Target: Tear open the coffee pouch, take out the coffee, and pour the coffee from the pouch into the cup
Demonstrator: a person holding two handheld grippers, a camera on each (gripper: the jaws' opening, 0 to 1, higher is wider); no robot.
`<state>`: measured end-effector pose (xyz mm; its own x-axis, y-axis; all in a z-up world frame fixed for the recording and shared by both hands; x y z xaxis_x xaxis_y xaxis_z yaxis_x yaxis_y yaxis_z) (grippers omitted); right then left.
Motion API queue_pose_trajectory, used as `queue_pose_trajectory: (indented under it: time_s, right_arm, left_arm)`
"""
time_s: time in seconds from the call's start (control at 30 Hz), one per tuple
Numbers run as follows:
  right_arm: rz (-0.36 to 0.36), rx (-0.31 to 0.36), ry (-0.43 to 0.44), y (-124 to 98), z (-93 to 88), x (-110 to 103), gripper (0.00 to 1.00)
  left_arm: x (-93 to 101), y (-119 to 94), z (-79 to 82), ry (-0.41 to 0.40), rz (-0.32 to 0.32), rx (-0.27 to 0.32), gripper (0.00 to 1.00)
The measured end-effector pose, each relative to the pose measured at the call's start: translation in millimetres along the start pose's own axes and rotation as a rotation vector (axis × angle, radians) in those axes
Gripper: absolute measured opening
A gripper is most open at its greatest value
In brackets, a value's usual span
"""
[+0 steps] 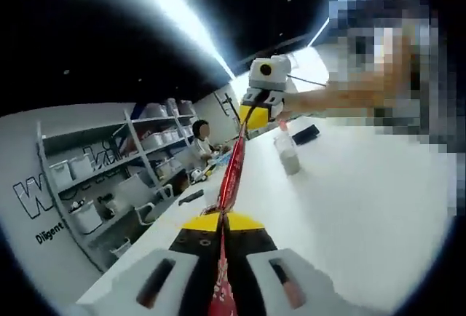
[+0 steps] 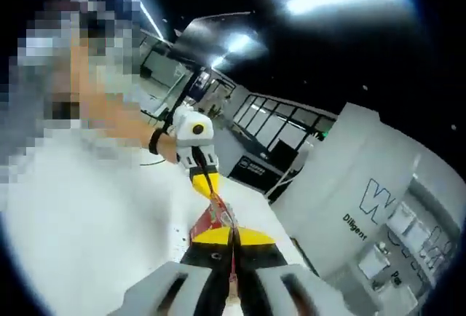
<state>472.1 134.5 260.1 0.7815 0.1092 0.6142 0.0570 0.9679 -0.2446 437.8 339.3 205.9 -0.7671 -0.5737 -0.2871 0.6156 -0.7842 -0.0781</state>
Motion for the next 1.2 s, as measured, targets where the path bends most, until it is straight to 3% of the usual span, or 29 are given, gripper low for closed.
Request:
queue_pose_trajectory:
  time_s: [0.1,0.3,0.43,0.53,0.8,1.2]
  right_arm:
    - [0.02,0.038,0.084,-0.6,-6.4,-5.8,0.01]
    - [0.05,0.146,0.272,1.2,-13.8,-8.4,0.01]
    - [0.072,0.234,0.397,2.4,-18.0,-8.0,0.01]
    - [0.098,0.282,0.463,6.8,-25.6,-11.0,0.01]
    - [0.124,0.303,0.504,15.7,-37.0,-26.1,0.01]
    - [0.151,0.334,0.497,16.2,-25.7,-53.0,0.01]
  left_arm:
    - [4.1,-4.2,-0.3,-0.039,-0.031,0.005,0.04]
    - [2.1,-13.4,10.4,-0.27,-0.122,0.053,0.03]
    - [1.2,-19.1,21.8,-0.389,-0.169,0.128,0.03]
    - [1.6,-22.7,19.6,-0.421,-0.162,0.149,0.03]
    - [19.1,-29.0,9.9,-0.435,-0.144,0.098,0.03]
    - [37.6,-44.2,7.2,-0.443,-0.137,0.072,0.03]
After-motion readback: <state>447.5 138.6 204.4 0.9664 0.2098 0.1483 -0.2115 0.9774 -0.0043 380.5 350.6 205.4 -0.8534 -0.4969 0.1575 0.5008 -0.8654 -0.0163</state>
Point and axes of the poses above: the point that each gripper's makers call its tool centre point, and the gripper's own axes: y roughly forward along the fingers, x roughly to its right, z roughly out of its top, the point moved 5 cm from there along -y, roughly backward along the fingers, and after that the axes turned 8 degrees about -y, right-handed, at the moved point
